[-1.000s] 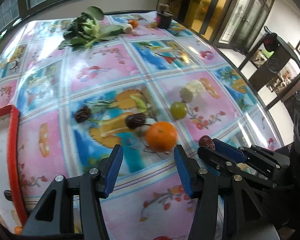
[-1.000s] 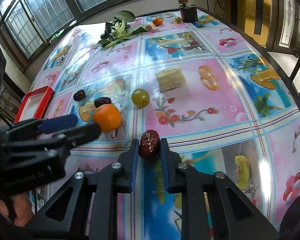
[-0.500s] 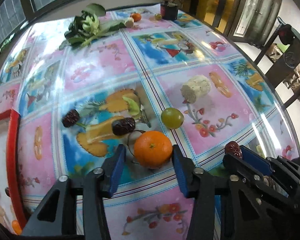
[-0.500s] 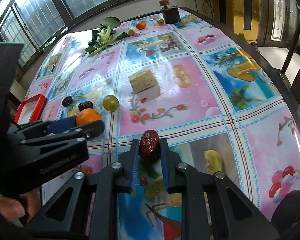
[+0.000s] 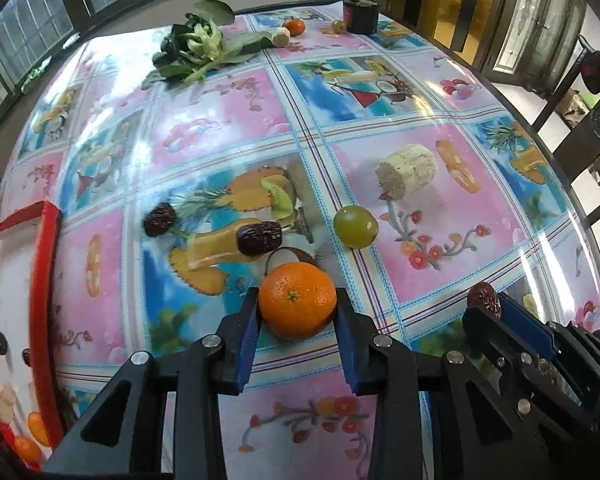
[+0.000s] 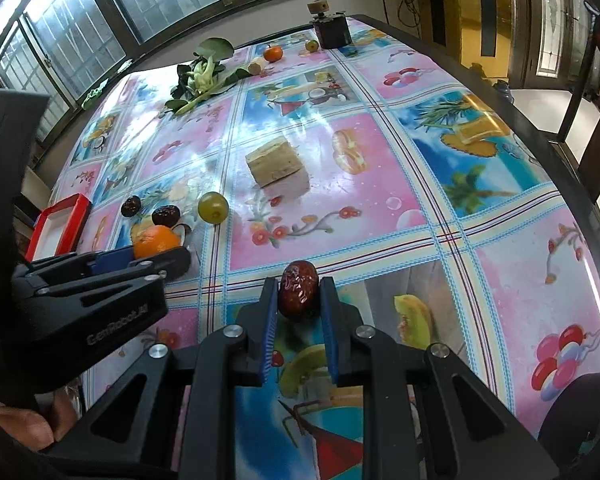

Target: Organize fruits

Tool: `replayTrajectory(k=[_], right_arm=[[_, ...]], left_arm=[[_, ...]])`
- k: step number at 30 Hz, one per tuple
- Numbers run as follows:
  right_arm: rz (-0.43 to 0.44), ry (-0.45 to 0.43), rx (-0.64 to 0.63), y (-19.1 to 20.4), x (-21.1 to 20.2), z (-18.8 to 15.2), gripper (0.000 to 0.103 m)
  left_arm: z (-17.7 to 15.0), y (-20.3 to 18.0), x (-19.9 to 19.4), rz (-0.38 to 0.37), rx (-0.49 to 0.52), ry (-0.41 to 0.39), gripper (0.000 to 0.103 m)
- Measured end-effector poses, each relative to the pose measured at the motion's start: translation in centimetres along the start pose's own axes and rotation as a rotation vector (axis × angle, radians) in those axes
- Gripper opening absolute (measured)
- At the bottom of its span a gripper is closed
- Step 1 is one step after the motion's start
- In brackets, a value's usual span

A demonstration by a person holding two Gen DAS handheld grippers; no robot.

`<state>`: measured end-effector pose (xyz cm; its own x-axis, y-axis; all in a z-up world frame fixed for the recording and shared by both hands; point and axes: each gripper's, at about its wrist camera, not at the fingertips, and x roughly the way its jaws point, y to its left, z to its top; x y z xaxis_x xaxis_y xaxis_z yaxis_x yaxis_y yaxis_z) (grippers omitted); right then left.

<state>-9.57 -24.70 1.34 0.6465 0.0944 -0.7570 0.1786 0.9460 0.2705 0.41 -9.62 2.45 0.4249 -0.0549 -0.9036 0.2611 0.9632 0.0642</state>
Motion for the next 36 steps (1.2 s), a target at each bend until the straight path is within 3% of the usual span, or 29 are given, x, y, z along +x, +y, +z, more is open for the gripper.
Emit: replayTrajectory(k=[17,23,28,33,36], right_arm=[[0.009,-0.044,-0.039,3.6,-1.9,-0.1,0.022],[0.043,-0.047,-0.055,5.6,-2.1,0.0,0.022],[0.056,-0.037,-0.07,6.9,-1.4,0.0,0.009],[-0.005,-0.07,-0.027,4.6,-2.0,-0.7,0.011],[0.047,-0.078,0.035,2.7,-2.2,-1.4,0.019]], left_arm=[[-1.4,2.9,-4.2,0.172,0.04,-0.109,0.035],[-1.8,5.5,-5.2,0.154,-0.017,-0.113,0.035],[-2.6,8.7,-5.9,0.148,-0.082,-0.102,0.035],[-3.6,10.9,-6.4,0.151,-0.12,-0.102,0.035],[-4.0,11.5,-6.1,0.129,-0.136,-0.098,0.035]])
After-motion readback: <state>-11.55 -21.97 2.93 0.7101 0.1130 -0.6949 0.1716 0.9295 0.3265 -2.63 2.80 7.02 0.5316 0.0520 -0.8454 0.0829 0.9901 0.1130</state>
